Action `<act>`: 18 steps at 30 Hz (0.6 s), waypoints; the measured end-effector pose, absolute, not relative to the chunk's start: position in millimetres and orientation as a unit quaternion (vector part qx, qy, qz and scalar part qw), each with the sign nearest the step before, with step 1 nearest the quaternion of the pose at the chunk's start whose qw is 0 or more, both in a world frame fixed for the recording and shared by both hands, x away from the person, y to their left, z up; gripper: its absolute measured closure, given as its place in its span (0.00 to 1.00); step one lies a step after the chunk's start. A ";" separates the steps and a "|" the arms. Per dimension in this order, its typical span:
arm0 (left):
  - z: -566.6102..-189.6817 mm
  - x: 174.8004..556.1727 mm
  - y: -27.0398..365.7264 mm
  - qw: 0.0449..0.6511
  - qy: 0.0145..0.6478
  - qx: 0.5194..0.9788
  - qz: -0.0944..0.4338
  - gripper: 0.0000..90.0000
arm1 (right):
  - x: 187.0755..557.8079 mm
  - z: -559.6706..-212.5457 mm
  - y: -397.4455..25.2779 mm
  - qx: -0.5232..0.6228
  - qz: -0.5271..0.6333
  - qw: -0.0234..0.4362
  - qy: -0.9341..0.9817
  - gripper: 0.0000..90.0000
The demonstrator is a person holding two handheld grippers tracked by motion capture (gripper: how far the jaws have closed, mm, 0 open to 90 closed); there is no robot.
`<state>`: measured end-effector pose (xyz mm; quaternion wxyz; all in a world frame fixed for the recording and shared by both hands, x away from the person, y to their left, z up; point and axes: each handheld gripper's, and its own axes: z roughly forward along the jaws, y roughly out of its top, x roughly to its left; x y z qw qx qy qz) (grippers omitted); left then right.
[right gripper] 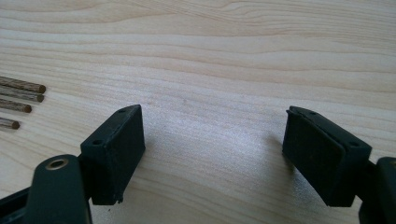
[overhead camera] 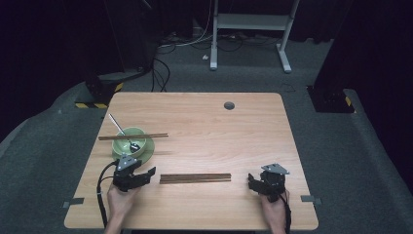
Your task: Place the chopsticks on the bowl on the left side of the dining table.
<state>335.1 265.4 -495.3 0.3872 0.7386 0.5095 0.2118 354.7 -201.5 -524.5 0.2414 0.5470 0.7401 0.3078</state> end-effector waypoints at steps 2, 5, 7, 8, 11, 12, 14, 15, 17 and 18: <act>-497.1 335.2 265.9 0.386 0.511 0.738 0.212 0.37 | 354.7 -524.5 -201.5 0.547 0.308 0.241 0.740 0.23; -503.2 335.6 267.6 0.383 0.517 0.736 0.210 0.37 | 354.7 -524.5 -201.5 0.547 0.308 0.241 0.740 0.23; -506.3 335.6 268.6 0.378 0.518 0.737 0.213 0.37 | 354.7 -524.5 -201.5 0.547 0.308 0.241 0.740 0.23; -507.3 335.5 268.9 0.376 0.519 0.738 0.213 0.37 | 354.7 -524.5 -201.5 0.547 0.308 0.241 0.740 0.23; -510.3 335.5 270.9 0.371 0.522 0.737 0.217 0.37 | 354.6 -524.5 -201.5 0.547 0.308 0.241 0.740 0.23; -511.5 335.7 271.6 0.369 0.523 0.736 0.220 0.37 | 354.7 -524.5 -201.5 0.547 0.308 0.241 0.740 0.23; -514.1 336.4 273.0 0.360 0.527 0.735 0.227 0.37 | 354.6 -524.5 -201.5 0.547 0.308 0.242 0.740 0.23; -515.2 336.7 273.3 0.359 0.528 0.735 0.228 0.37 | 354.6 -524.5 -201.4 0.547 0.308 0.241 0.740 0.23; -517.5 336.9 274.0 0.354 0.530 0.735 0.232 0.37 | 354.6 -524.5 -201.5 0.547 0.308 0.242 0.740 0.23; -517.5 336.9 274.0 0.354 0.530 0.735 0.232 0.37 | 354.6 -524.5 -201.5 0.547 0.308 0.242 0.740 0.23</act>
